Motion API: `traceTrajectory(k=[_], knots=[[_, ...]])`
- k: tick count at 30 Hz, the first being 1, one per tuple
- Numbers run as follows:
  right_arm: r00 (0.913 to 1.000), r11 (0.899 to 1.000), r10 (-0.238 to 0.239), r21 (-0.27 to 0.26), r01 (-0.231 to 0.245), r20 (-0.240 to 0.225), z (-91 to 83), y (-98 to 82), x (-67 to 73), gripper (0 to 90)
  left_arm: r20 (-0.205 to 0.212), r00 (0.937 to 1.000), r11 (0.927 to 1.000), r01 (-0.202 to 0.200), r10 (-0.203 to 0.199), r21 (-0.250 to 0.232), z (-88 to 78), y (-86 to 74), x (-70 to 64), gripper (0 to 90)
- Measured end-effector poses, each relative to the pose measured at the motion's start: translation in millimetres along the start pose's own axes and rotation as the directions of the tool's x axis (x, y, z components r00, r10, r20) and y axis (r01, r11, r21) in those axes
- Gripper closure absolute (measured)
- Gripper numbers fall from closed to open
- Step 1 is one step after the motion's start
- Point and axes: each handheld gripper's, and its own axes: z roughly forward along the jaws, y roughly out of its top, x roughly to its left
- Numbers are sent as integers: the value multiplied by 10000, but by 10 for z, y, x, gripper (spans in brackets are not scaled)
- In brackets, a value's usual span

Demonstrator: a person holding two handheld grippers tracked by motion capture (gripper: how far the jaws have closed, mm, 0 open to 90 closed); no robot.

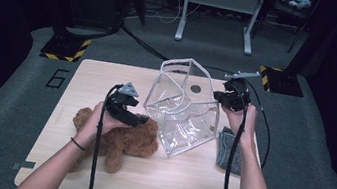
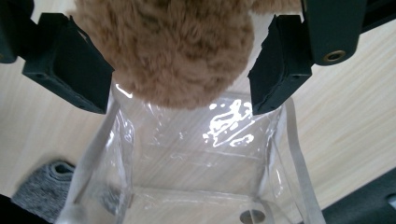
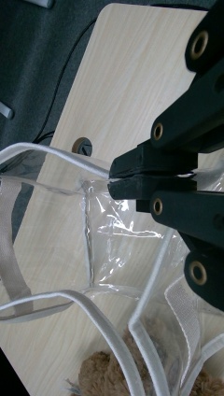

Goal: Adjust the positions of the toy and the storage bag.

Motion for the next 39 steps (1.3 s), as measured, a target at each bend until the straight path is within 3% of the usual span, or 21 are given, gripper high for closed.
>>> traceTrajectory(k=[11,18,25,30,39], knots=[[10000,10000,69,61,-68,-60,4,4,10,886,270,9992,9919,-340,309,1222,-42,-251,120,121],[9999,10000,-40,38,41,-100,2,0,-5,886,213,9997,9896,-151,122,1428,-23,-362,173,95],[9998,9999,125,117,-123,-169,-3,0,15,887,411,9991,9889,-106,45,1483,-20,-418,182,94],[9995,9997,196,157,-193,-231,-13,-3,30,886,633,9975,9815,-413,299,1872,8,-400,152,94],[9996,9997,120,197,-115,-263,-26,-9,36,886,464,9976,9687,-615,518,2404,108,-476,121,95]])
